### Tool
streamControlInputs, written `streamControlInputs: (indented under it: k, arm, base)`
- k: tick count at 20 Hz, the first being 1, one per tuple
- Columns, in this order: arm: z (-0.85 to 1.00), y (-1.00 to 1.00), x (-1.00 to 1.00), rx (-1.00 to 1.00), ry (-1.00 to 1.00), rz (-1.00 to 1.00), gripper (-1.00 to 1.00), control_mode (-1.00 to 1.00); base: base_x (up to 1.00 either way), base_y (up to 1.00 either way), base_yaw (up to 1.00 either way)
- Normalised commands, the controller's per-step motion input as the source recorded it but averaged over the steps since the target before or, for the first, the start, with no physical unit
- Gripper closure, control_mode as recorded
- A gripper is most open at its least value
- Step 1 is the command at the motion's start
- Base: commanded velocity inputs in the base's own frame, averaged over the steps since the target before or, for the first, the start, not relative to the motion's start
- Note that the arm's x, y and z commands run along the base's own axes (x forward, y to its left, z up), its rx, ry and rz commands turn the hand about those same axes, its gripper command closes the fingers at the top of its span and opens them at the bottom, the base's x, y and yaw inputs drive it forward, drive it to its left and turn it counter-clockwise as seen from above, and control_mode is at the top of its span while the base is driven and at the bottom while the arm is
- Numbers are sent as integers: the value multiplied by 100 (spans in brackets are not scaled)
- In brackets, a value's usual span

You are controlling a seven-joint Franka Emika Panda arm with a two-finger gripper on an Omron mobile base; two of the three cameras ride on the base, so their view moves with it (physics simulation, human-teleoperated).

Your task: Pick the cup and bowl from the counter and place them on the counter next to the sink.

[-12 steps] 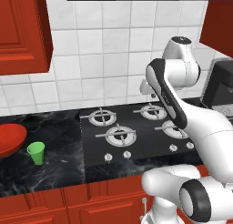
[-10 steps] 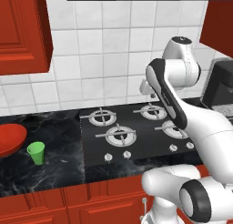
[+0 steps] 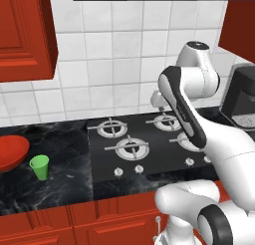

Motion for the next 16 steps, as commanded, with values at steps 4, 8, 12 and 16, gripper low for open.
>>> streamControlInputs:
  k: [4,8,12,16]
  arm:
    - [-8,8,-1,0,0,0,-100,-100]
    - [-32,46,0,2,0,0,-100,-100]
    - [-30,46,0,4,0,0,-100,-100]
    - [-27,59,0,3,0,-1,-100,-100]
  base:
    - [0,0,0]
    - [0,0,0]
    - [0,0,0]
    - [0,0,0]
